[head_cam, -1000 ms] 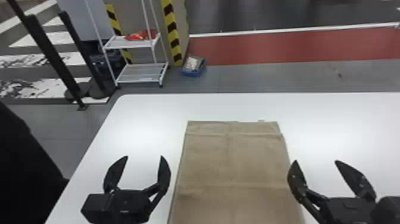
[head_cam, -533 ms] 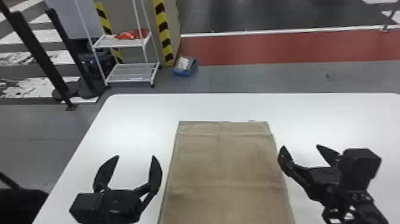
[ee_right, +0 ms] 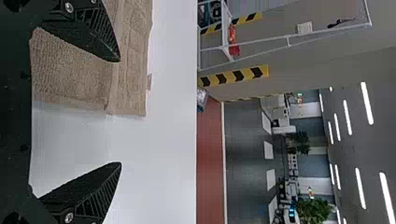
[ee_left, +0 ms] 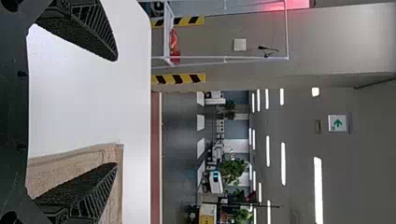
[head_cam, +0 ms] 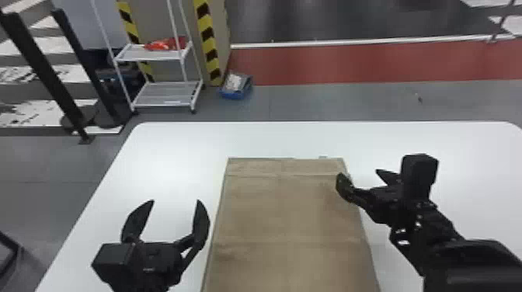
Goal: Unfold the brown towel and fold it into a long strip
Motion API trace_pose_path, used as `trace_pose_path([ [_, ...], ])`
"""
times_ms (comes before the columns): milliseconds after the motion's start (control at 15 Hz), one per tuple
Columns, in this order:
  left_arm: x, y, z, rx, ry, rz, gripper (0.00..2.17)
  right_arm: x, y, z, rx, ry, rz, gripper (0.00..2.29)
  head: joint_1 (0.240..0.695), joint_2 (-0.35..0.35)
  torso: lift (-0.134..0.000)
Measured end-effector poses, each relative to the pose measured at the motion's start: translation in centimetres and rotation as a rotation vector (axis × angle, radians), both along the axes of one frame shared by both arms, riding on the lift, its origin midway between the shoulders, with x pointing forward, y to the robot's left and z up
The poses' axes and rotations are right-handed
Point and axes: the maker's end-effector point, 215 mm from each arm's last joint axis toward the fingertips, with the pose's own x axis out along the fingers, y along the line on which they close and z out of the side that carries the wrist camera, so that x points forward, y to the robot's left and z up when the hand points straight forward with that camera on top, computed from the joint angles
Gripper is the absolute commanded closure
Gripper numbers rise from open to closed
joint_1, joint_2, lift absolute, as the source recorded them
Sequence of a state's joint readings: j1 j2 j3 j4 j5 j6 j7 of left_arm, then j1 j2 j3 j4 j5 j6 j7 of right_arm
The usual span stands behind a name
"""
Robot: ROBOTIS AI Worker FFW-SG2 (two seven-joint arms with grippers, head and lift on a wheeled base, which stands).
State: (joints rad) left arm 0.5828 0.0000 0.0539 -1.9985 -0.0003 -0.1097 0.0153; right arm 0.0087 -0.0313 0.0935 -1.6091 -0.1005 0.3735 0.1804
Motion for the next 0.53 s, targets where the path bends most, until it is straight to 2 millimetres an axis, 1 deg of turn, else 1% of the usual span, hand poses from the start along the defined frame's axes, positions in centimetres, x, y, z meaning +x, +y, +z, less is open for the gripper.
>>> trace_pose_path([
  [67,0.1,-0.1,-0.1,-0.001,0.002,-0.002,0.07,0.4,0.8,-0.5,0.014,0.013,0.020,0.10,0.695,0.143,-0.123],
  [267,0.4,-0.2,-0.3,-0.002,0.003,-0.007,0.07,1.0,2.5,-1.7,0.026,0.043,0.056,0.22,0.695,0.158,-0.123],
  [333,0.6,-0.2,-0.4,-0.003,0.004,-0.007,0.07,1.0,2.7,-2.1,0.024,0.051,0.058,0.22,0.695,0.162,-0.123],
  [467,0.8,-0.3,-0.6,-0.005,0.007,-0.008,0.07,0.9,2.8,-2.7,0.021,0.063,0.061,0.32,0.695,0.163,-0.123],
  [533,0.9,-0.4,-0.7,-0.007,0.008,-0.010,0.07,0.8,2.9,-2.9,0.019,0.070,0.063,0.33,0.695,0.162,-0.123],
])
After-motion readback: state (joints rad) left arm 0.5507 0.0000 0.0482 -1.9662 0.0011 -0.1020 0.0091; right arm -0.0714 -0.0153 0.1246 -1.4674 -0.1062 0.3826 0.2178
